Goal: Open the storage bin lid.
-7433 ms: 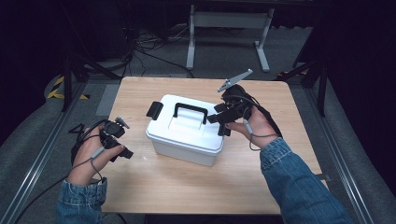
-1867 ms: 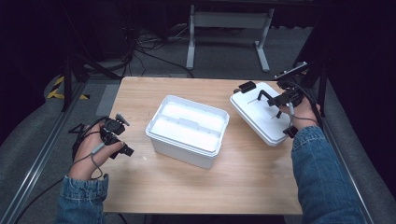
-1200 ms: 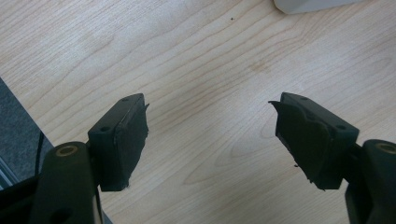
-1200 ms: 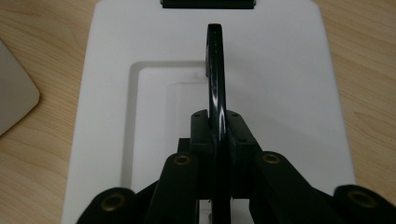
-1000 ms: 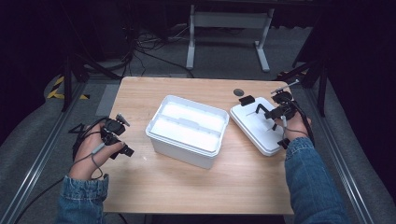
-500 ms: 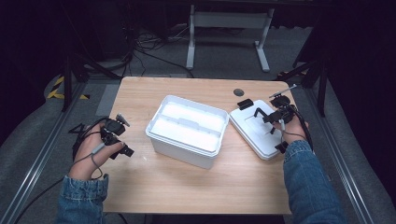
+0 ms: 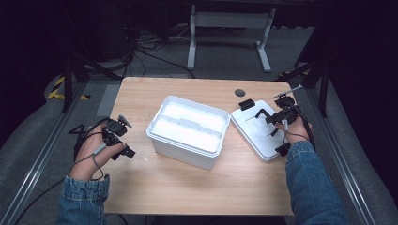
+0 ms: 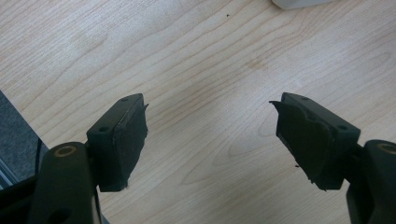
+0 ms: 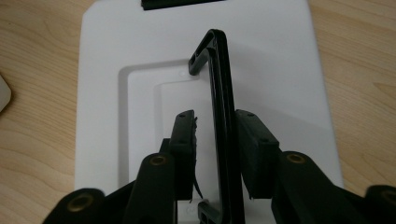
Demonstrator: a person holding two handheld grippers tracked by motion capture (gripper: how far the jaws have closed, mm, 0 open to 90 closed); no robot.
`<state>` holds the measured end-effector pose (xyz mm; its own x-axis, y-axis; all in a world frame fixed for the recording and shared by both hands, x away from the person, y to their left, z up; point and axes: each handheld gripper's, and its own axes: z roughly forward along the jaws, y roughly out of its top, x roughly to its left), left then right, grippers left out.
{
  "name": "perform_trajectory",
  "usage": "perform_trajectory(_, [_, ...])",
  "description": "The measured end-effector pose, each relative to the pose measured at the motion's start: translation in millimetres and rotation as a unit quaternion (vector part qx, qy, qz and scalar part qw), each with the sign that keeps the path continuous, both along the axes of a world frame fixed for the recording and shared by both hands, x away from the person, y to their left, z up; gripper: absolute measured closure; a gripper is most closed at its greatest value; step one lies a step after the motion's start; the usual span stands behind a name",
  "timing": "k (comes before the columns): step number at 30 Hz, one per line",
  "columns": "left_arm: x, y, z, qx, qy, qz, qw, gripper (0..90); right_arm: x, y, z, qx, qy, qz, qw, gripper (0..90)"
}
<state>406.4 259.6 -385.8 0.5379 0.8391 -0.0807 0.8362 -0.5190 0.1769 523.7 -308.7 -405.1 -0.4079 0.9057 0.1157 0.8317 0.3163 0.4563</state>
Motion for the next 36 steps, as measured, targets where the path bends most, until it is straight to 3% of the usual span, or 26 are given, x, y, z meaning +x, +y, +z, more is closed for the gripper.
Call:
perform_trajectory(3, [1.4,-0.9,-0.1,0.0,-0.001,0.0,1.0,25.5,-2.0,-4.6,4.6,0.009,-0.01,-0.008,0.9999,58.8])
perform_trajectory(8, [2.4,-2.9,-0.5,0.003,-0.001,-0.003,1.0,25.5,-6.9,-5.0,13.1,0.012,-0.031,-0.005,0.9994,56.0])
perform_trajectory(16, [-1.0,1.1,0.9,0.0,-0.004,0.004,1.0,25.5,-25.9,1.9,35.6,0.023,-0.065,0.022,0.9974,54.7])
perform_trajectory(20, [-0.6,2.7,2.5,-0.003,-0.011,0.005,0.9999,25.5,-47.4,12.2,49.2,0.032,-0.082,0.049,0.9949,54.0])
perform_trajectory(24, [-4.5,2.2,1.9,-0.006,-0.006,0.003,1.0,25.4,-62.2,19.7,58.2,0.032,-0.087,0.07,0.9933,53.8])
perform_trajectory(25, [-5.2,3.5,2.2,-0.002,-0.008,-0.001,1.0,25.4,-72.7,24.2,63.4,0.039,-0.086,0.082,0.9922,53.5])
perform_trajectory(29, [-9.0,7.4,3.3,-0.005,-0.011,0.005,0.9999,25.4,-85.8,31.7,65.5,0.043,-0.071,0.1,0.9916,52.6])
perform_trajectory(36, [-9.6,5.8,2.7,-0.003,-0.007,0.001,1.0,24.8,-105.2,46.0,66.2,0.049,-0.069,0.129,0.9881,52.3])
